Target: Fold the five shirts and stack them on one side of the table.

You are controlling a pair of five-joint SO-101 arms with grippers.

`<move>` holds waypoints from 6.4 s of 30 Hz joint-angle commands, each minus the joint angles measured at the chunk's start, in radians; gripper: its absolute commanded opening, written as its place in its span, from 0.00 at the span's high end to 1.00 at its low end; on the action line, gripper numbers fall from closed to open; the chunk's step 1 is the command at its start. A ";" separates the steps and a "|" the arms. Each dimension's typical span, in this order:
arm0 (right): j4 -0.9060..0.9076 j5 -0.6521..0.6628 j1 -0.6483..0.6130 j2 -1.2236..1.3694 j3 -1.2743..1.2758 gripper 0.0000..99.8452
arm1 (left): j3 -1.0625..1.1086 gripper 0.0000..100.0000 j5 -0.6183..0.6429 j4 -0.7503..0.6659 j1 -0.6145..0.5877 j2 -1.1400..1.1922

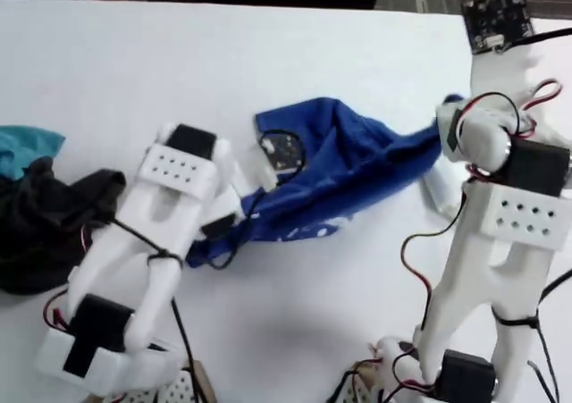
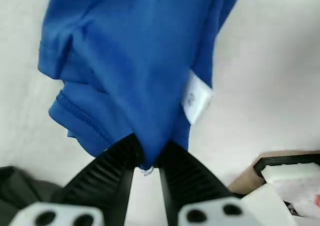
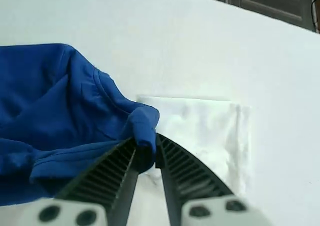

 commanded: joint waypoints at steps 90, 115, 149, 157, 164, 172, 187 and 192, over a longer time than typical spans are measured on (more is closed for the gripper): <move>-0.044 -0.002 -0.002 -0.039 0.032 0.98 | 0.088 0.97 0.282 -0.218 0.204 0.000; -0.065 -0.002 -0.044 -0.039 0.032 0.98 | -0.033 0.87 0.183 -0.117 0.086 0.006; -0.067 -0.002 -0.039 -0.039 0.035 0.98 | 0.081 0.77 0.204 -0.290 0.031 0.012; -0.068 -0.002 -0.041 -0.039 0.035 0.98 | 0.101 0.98 0.204 -0.299 0.034 0.012; -0.068 -0.002 -0.041 -0.039 0.035 0.98 | 0.102 0.95 0.204 -0.296 0.038 0.012; -0.070 -0.002 -0.041 -0.039 0.035 0.98 | 0.127 0.95 0.206 -0.293 0.038 0.012; -0.067 -0.002 -0.041 -0.039 0.034 0.98 | 0.165 0.84 0.206 -0.299 0.038 0.012; -0.067 -0.002 -0.041 -0.039 0.032 0.98 | 0.166 0.90 0.206 -0.299 0.041 0.012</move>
